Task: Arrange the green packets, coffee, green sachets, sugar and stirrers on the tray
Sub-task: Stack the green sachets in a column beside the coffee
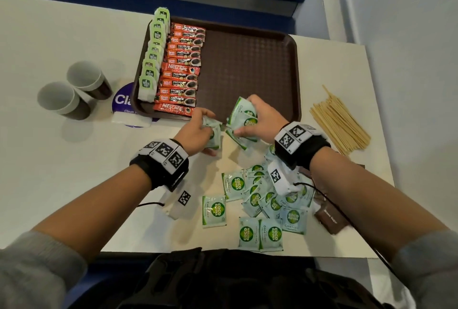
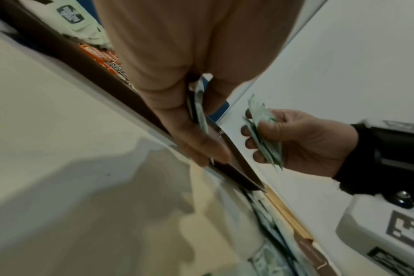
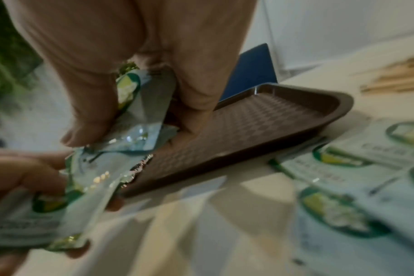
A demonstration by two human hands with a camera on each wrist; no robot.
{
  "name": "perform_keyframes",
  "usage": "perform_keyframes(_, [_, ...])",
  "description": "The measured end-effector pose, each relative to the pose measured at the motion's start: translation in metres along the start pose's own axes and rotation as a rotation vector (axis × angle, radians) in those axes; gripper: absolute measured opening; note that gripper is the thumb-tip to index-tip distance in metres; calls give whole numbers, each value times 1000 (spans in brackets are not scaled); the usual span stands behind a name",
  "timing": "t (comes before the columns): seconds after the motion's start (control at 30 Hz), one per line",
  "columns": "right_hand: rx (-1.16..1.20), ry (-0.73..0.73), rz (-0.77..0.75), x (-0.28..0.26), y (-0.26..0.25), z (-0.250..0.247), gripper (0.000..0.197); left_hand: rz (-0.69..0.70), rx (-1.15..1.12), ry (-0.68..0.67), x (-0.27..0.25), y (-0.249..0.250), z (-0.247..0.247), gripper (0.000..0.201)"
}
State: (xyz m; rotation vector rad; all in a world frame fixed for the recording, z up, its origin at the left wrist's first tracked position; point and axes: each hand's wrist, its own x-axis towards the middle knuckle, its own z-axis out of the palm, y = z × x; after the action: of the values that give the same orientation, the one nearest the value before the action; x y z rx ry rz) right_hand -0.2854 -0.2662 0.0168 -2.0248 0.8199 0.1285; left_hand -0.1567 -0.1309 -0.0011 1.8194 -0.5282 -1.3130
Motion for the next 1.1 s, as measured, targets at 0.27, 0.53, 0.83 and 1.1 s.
perform_keyframes(0.27, [156,2,8,25,-25,15,55,-20,-443,177,3,24,1,17])
perform_keyframes(0.53, [118,-63,-25,49,-44,26,62,29,-427,61,15,24,-23,15])
perform_keyframes(0.83, [230,24,-57,81,-60,19,71,-16,-578,1,36,37,-46,29])
perform_keyframes(1.1, [18,88,-138,104,-76,18,63,53,-745,67,56,52,-54,32])
